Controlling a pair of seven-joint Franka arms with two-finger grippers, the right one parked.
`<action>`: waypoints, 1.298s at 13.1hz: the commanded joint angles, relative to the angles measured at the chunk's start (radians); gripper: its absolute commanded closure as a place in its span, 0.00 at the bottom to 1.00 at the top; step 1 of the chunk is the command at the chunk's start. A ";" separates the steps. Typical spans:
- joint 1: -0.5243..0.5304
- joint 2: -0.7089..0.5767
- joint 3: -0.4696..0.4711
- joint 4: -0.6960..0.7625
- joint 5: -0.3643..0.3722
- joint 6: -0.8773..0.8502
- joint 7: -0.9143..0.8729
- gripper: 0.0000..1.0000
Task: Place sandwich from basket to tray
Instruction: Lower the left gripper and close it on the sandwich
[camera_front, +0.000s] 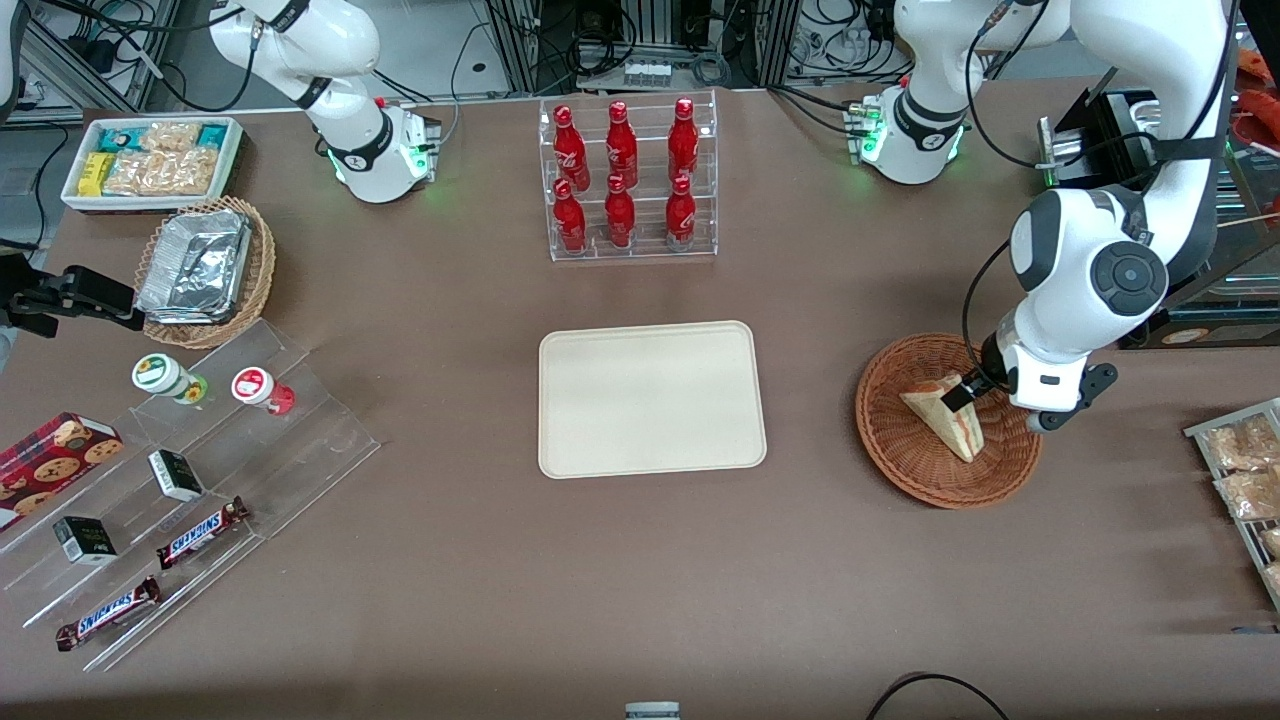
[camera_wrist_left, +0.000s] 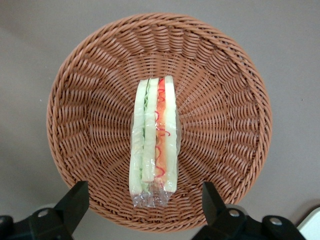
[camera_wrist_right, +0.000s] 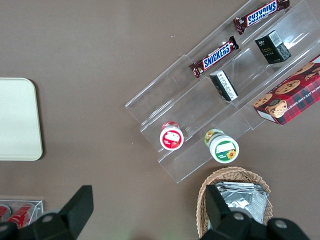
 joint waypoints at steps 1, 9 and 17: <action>0.006 -0.001 -0.002 -0.017 -0.032 0.026 -0.028 0.00; 0.008 0.073 -0.002 -0.021 -0.043 0.104 -0.056 0.00; 0.005 0.128 -0.002 -0.030 -0.046 0.158 -0.057 0.03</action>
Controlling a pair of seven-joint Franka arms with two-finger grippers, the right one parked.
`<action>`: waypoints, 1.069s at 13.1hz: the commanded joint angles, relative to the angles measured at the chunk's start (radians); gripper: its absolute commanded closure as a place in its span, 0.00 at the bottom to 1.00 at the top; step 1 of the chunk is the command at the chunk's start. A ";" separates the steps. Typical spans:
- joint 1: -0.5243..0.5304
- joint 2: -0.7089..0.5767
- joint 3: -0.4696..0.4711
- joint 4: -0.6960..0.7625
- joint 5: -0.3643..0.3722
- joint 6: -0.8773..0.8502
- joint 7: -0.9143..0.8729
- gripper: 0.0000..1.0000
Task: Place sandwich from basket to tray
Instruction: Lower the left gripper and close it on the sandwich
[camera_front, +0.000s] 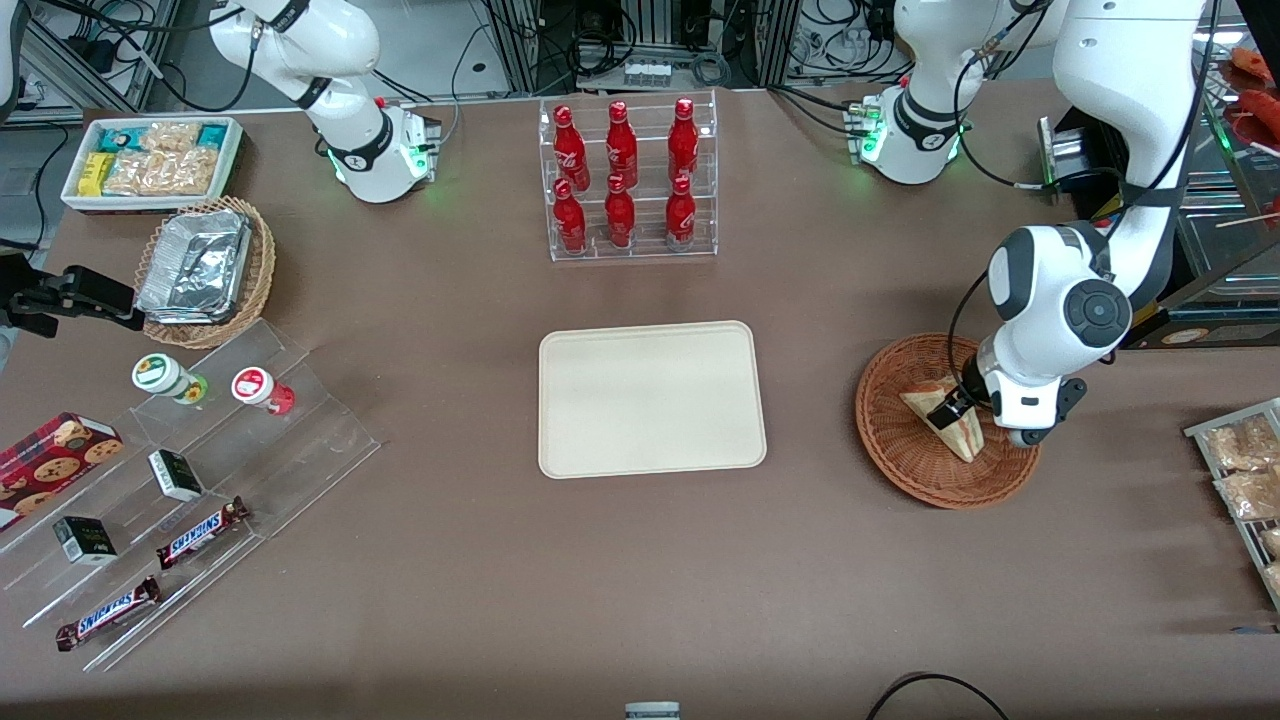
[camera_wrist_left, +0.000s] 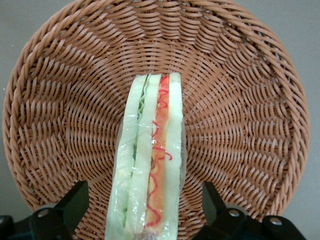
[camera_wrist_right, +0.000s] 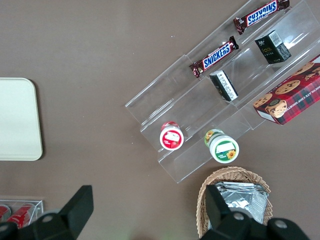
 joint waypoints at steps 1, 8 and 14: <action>-0.001 0.003 -0.004 -0.013 -0.012 0.015 -0.016 0.15; -0.007 -0.057 -0.004 0.009 -0.003 -0.141 -0.033 1.00; -0.085 -0.055 -0.010 0.209 0.009 -0.417 -0.019 1.00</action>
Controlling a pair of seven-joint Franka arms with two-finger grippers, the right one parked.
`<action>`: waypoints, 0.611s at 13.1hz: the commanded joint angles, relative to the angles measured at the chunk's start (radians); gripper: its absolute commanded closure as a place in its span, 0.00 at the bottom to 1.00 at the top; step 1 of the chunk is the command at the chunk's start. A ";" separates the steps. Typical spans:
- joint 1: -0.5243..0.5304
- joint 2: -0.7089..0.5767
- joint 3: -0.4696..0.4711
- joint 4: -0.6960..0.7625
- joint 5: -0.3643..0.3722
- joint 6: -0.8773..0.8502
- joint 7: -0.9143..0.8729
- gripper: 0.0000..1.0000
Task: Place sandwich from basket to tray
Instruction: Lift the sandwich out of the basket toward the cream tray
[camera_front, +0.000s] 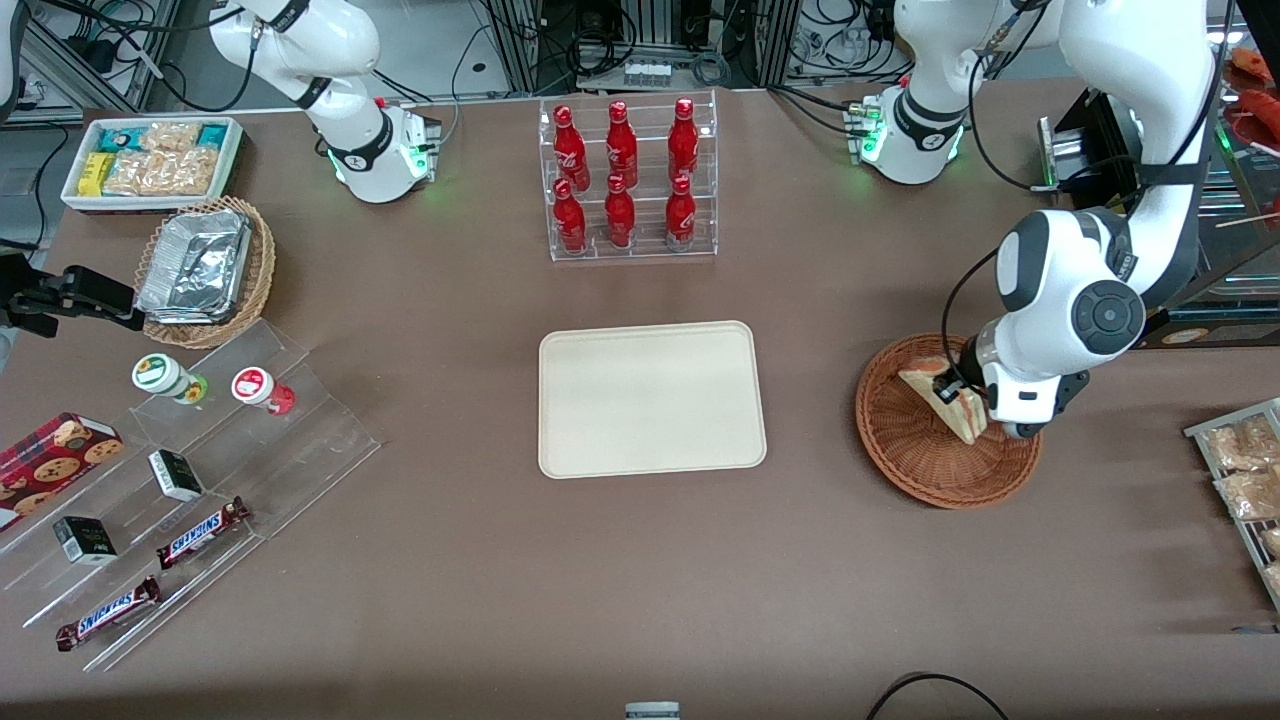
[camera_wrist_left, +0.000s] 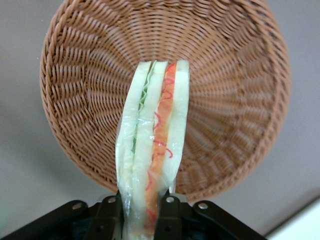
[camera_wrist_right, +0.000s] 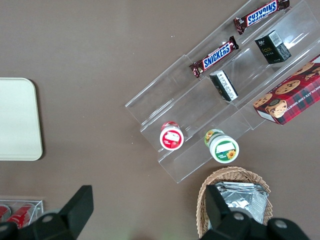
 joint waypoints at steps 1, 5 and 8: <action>-0.073 0.007 0.005 0.090 0.009 -0.107 0.043 1.00; -0.214 0.025 0.005 0.105 0.009 -0.112 0.117 1.00; -0.305 0.076 0.003 0.163 0.003 -0.111 0.114 1.00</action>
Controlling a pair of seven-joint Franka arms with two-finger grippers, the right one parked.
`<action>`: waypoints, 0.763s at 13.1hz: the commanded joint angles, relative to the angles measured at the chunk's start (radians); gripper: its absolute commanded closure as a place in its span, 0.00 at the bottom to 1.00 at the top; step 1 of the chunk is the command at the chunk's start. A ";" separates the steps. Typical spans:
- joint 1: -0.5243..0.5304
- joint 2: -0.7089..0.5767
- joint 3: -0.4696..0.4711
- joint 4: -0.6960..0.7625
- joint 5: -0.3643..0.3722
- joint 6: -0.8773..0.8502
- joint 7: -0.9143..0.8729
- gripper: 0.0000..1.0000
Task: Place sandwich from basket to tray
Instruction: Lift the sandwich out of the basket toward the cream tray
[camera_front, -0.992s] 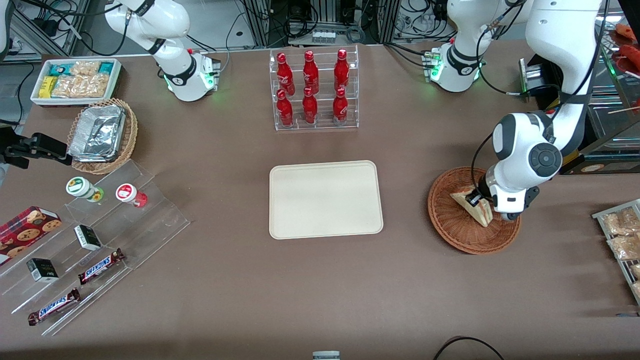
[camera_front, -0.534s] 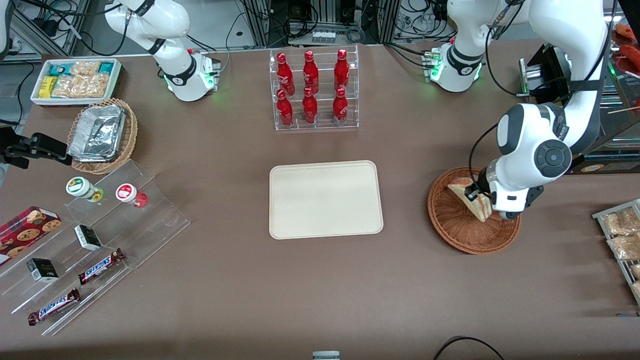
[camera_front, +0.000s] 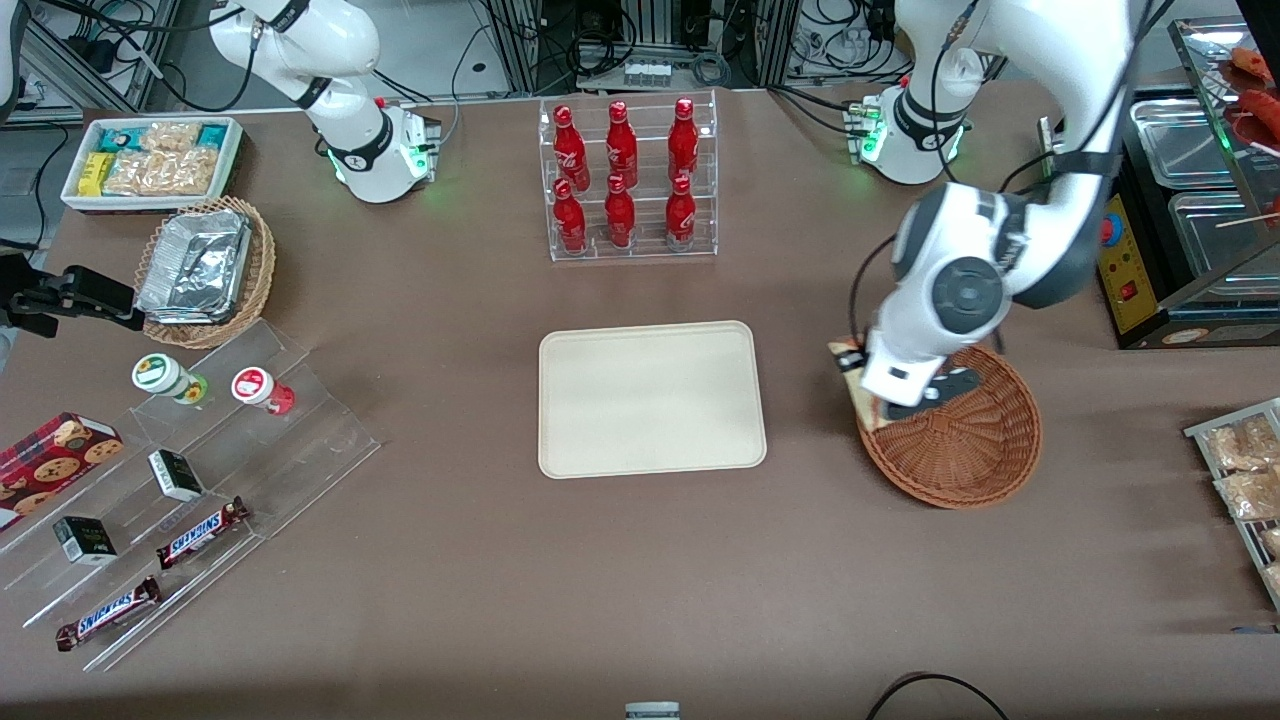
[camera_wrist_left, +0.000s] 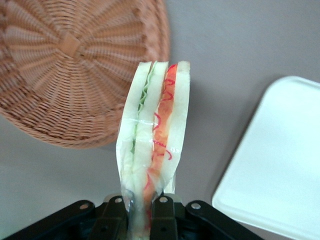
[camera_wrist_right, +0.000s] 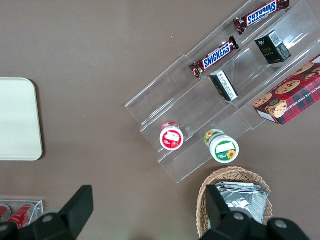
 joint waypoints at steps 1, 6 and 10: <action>-0.083 0.084 0.011 0.097 0.002 -0.017 0.020 1.00; -0.222 0.299 0.011 0.354 -0.009 -0.024 0.001 1.00; -0.277 0.414 0.005 0.499 -0.038 -0.015 -0.017 1.00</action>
